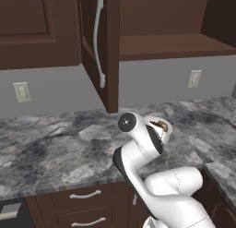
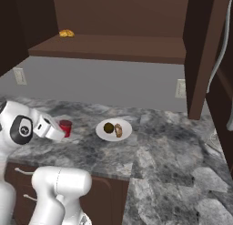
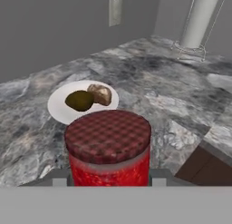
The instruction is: Pick the avocado and bread from the counter and place them on the plate. Then pick the jam from the cabinet and place it next to the plate. Lastly close the cabinet door.
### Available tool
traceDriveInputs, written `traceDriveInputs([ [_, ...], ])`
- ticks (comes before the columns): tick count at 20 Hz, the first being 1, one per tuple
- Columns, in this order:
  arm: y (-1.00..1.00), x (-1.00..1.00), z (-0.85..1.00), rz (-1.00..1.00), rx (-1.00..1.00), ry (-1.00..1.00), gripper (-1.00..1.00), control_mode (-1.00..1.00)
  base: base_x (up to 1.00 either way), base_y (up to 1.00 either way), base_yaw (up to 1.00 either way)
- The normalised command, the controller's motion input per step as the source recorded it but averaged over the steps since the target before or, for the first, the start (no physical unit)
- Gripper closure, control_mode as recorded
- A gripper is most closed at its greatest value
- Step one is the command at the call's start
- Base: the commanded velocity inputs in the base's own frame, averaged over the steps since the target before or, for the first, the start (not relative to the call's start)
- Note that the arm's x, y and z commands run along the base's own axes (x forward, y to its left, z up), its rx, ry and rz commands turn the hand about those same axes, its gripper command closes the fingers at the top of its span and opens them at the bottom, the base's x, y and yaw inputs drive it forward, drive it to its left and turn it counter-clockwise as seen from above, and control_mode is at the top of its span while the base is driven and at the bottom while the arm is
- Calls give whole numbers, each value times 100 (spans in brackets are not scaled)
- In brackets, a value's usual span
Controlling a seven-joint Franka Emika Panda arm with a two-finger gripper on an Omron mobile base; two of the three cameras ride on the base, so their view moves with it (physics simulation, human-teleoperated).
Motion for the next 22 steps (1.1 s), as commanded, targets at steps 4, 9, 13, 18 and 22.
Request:
traceDriveInputs([
  [4, 5, 36, -19, -9, -9, -1, 100, -100, 0, 0, 0],
  [9, 10, 36, -19, -7, -8, 0, 100, -100, 0, 0, 0],
  [13, 8, 34, -23, -2, -10, 0, 100, -100, 0, 0, 0],
  [18, 3, 28, -30, 0, -8, 0, 100, -100, 0, 0, 0],
  [22, 0, 9, -32, 0, -2, 0, 100, -100, 0, 0, 0],
])
